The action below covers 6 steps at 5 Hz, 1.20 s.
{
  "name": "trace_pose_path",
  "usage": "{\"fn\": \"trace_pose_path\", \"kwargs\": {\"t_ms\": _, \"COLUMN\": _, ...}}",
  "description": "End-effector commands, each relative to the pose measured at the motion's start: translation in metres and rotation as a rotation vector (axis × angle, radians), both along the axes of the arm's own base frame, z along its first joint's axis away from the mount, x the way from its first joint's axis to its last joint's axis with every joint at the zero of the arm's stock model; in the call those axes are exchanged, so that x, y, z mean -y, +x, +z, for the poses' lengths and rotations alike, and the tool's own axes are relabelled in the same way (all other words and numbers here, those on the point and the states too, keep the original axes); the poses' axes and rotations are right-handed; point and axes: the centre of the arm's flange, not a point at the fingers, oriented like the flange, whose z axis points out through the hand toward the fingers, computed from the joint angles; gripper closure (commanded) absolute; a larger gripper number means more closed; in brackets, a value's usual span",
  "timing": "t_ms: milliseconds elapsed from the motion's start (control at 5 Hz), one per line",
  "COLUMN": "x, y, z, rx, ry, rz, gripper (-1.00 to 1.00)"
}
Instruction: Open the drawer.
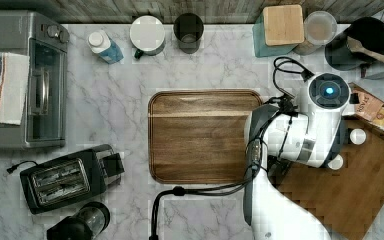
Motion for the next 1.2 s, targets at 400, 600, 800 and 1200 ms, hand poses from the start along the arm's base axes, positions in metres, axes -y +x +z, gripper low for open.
{"fn": "trace_pose_path", "kwargs": {"t_ms": 400, "x": 0.003, "y": -0.010, "z": -0.052, "rx": 0.018, "ry": -0.015, "rz": 0.052, "gripper": -1.00}}
{"fn": "trace_pose_path", "kwargs": {"t_ms": 600, "x": -0.005, "y": -0.005, "z": -0.051, "rx": 0.062, "ry": -0.023, "rz": 0.061, "gripper": -1.00}}
{"fn": "trace_pose_path", "kwargs": {"t_ms": 800, "x": -0.005, "y": 0.001, "z": -0.051, "rx": 0.097, "ry": -0.007, "rz": 0.093, "gripper": -1.00}}
{"fn": "trace_pose_path", "kwargs": {"t_ms": 1200, "x": -0.011, "y": 0.026, "z": -0.072, "rx": 0.095, "ry": 0.077, "rz": 0.093, "gripper": -1.00}}
